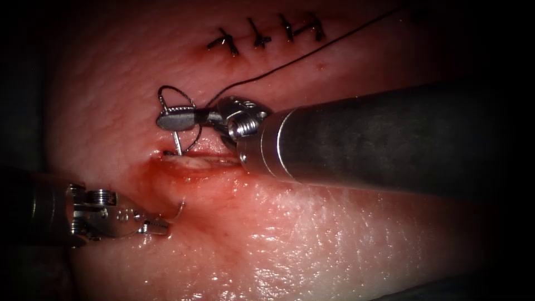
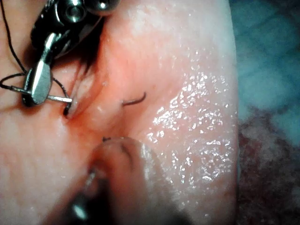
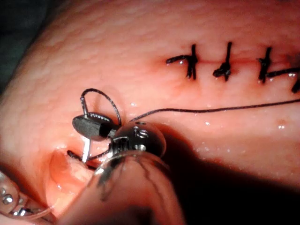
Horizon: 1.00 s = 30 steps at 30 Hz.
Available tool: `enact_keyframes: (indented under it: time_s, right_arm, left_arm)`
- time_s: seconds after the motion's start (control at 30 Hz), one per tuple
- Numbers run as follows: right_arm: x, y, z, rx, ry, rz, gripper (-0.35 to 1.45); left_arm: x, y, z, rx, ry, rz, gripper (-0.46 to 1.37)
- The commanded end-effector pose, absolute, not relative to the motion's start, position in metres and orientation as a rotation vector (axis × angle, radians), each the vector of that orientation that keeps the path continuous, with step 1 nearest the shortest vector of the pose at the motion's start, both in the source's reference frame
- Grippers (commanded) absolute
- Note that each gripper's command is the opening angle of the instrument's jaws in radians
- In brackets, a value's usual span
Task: Wound Closure
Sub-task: Insert needle into flesh below wound
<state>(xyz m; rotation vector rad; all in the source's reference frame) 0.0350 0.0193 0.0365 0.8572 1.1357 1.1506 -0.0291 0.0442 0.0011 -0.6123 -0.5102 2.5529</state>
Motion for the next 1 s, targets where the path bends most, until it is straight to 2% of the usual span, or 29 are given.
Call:
enact_keyframes:
  time_s: [0.03,0.6,1.0]
  right_arm:
    - [0.0350,0.0194,0.0363,0.880,1.120,1.171,-0.35]
    - [0.0356,0.0160,0.0348,1.093,1.016,1.330,-0.35]
    - [0.0348,0.0150,0.0344,1.177,0.962,1.396,-0.35]
  left_arm:
    - [-0.0292,0.0442,0.0011,-0.614,-0.519,2.552,-0.35]
    - [-0.0292,0.0443,0.0011,-0.614,-0.518,2.551,-0.35]
    - [-0.0293,0.0444,0.0012,-0.614,-0.519,2.550,-0.35]
